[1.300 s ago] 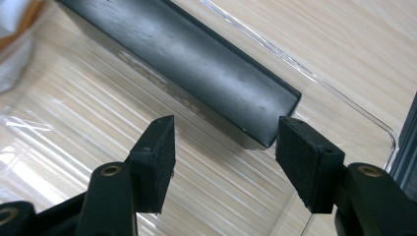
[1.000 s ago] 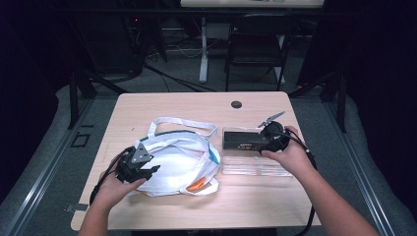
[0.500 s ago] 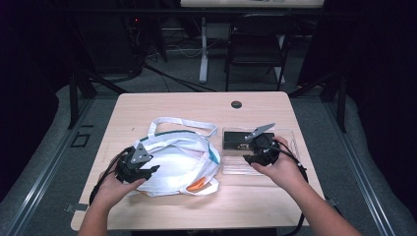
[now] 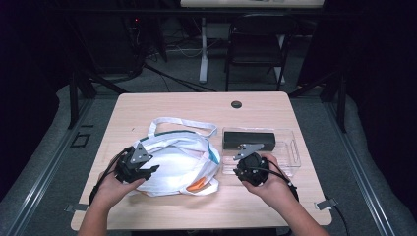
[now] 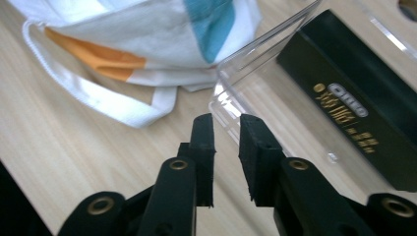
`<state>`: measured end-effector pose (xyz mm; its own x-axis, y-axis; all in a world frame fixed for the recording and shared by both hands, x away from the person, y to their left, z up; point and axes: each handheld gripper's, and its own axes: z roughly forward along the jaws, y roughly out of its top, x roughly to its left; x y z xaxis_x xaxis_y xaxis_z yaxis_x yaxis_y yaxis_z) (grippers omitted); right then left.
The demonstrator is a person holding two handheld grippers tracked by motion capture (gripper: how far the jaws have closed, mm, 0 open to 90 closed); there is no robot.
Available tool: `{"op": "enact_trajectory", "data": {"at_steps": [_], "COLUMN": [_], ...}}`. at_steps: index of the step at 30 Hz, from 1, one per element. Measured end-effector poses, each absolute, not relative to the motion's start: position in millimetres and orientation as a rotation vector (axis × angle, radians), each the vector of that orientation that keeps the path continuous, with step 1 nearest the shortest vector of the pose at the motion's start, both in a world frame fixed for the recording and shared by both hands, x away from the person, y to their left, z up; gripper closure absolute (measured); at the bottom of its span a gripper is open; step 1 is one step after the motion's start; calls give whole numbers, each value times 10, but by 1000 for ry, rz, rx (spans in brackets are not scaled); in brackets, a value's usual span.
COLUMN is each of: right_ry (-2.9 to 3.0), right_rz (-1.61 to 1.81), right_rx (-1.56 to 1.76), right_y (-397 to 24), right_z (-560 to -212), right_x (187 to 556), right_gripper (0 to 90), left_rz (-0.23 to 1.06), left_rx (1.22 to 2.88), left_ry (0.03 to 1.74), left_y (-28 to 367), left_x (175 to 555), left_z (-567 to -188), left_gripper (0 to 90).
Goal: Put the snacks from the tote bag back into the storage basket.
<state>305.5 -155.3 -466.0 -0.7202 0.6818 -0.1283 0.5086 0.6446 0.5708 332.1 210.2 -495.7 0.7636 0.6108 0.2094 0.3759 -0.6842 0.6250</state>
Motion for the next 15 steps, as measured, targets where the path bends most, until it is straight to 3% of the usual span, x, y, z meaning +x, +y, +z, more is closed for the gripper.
{"op": "enact_trajectory", "data": {"at_steps": [15], "right_ry": [2546], "right_rz": [745], "right_rx": [958], "right_y": [-1558], "right_z": [-5021], "right_x": [2879], "right_gripper": [899], "left_rz": [545], "left_rx": [2390], "left_ry": [742], "left_y": [2108], "left_x": [3326], "left_z": [-4966], "left_gripper": [564]}}
